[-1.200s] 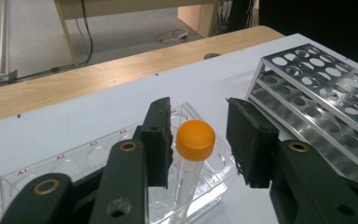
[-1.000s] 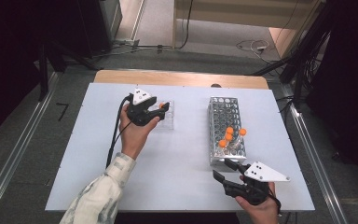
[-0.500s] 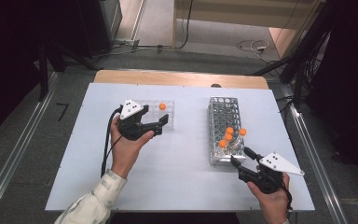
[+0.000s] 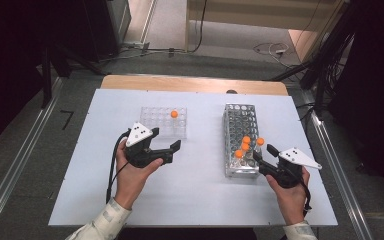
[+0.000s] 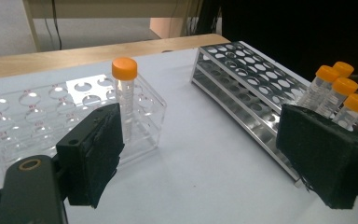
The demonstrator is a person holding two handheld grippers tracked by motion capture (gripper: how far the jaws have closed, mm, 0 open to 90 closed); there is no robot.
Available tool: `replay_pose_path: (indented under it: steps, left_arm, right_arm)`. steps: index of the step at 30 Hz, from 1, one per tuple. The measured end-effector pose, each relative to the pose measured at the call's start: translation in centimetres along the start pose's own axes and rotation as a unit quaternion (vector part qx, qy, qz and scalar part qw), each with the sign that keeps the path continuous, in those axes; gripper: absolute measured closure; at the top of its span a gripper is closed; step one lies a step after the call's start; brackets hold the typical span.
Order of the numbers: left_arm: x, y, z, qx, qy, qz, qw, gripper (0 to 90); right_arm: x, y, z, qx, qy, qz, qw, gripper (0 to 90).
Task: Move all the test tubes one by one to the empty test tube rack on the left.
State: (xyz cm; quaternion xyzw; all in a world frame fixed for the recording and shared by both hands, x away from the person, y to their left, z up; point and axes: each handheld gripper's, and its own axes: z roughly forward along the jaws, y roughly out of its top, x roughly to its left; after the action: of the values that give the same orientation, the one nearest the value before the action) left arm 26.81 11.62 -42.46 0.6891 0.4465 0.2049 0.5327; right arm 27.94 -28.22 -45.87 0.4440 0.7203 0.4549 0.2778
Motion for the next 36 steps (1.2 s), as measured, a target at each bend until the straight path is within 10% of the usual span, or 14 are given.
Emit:
replay_pose_path:
  steps: [20,36]
  left_arm:
    - [0.4,-0.8,-0.5,0.001,0.0,-0.008,1.0,15.6]
    - [0.6,-0.8,-1.0,0.001,-0.002,-0.009,1.0,15.6]
  right_arm:
    - [-0.2,0.7,1.3,-0.005,0.003,-0.017,0.9998,71.8]
    - [1.1,4.2,-5.2,-0.071,0.039,-0.02,0.9965,71.9]
